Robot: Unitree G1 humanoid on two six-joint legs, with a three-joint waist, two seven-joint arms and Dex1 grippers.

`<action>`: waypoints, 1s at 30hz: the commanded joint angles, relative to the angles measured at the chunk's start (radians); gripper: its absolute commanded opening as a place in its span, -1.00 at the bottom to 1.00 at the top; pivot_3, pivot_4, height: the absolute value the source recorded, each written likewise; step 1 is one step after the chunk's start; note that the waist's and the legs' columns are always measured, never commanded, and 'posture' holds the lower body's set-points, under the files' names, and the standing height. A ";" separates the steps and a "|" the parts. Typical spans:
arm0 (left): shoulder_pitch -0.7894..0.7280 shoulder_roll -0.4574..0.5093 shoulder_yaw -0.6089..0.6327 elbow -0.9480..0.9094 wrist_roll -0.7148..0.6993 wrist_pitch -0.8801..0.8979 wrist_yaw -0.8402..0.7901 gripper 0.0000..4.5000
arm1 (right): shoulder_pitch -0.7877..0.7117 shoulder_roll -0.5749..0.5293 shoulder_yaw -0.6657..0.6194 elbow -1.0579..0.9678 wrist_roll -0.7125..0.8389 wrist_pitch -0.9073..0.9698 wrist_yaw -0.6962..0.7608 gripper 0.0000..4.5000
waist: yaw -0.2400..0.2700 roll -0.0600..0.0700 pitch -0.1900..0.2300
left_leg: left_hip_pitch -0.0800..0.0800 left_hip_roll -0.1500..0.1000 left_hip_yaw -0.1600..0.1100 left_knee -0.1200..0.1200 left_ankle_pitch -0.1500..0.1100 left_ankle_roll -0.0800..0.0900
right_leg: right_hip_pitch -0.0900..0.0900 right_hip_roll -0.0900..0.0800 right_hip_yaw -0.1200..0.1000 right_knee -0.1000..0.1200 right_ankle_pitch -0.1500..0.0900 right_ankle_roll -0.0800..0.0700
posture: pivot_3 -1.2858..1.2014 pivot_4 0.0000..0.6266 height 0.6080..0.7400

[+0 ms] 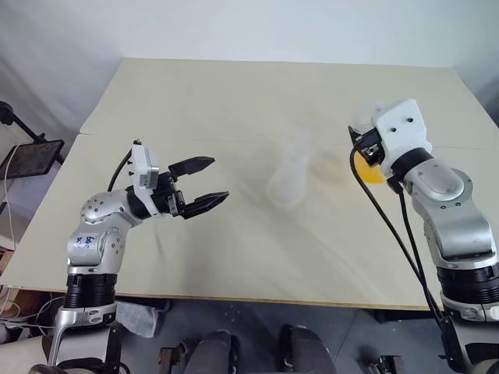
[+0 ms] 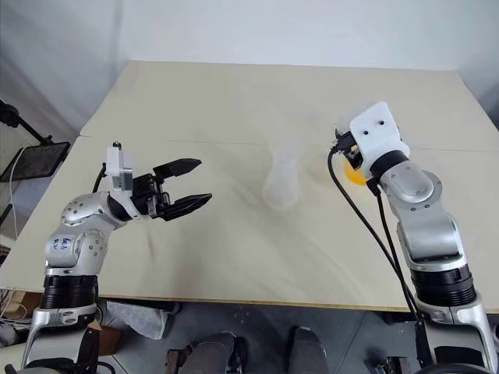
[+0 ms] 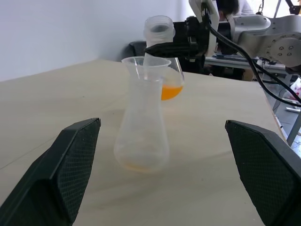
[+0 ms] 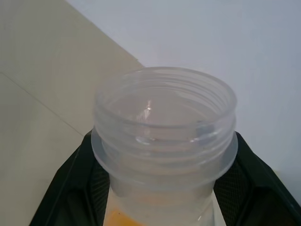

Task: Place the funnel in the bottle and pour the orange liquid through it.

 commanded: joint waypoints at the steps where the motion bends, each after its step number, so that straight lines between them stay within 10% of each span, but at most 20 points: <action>1: -0.005 -0.001 -0.001 -0.025 -0.010 -0.026 0.002 1.00 | -0.045 -0.019 0.035 -0.036 -0.116 -0.063 -0.021 0.09 | -0.003 0.000 0.000 | 0.000 0.000 0.000 0.000 0.000 0.000 | 0.000 0.000 0.000 0.000 0.000 0.000 | 0.03 -0.52 1.00; 30: -0.015 -0.016 -0.021 0.007 -0.006 -0.057 0.013 1.00 | -0.130 0.026 0.250 0.005 -0.690 -0.268 -0.015 0.09 | -0.004 0.000 0.000 | 0.000 0.000 0.000 -0.001 0.000 -0.001 | -0.001 0.001 -0.001 0.000 0.000 0.000 | 0.03 -0.52 1.00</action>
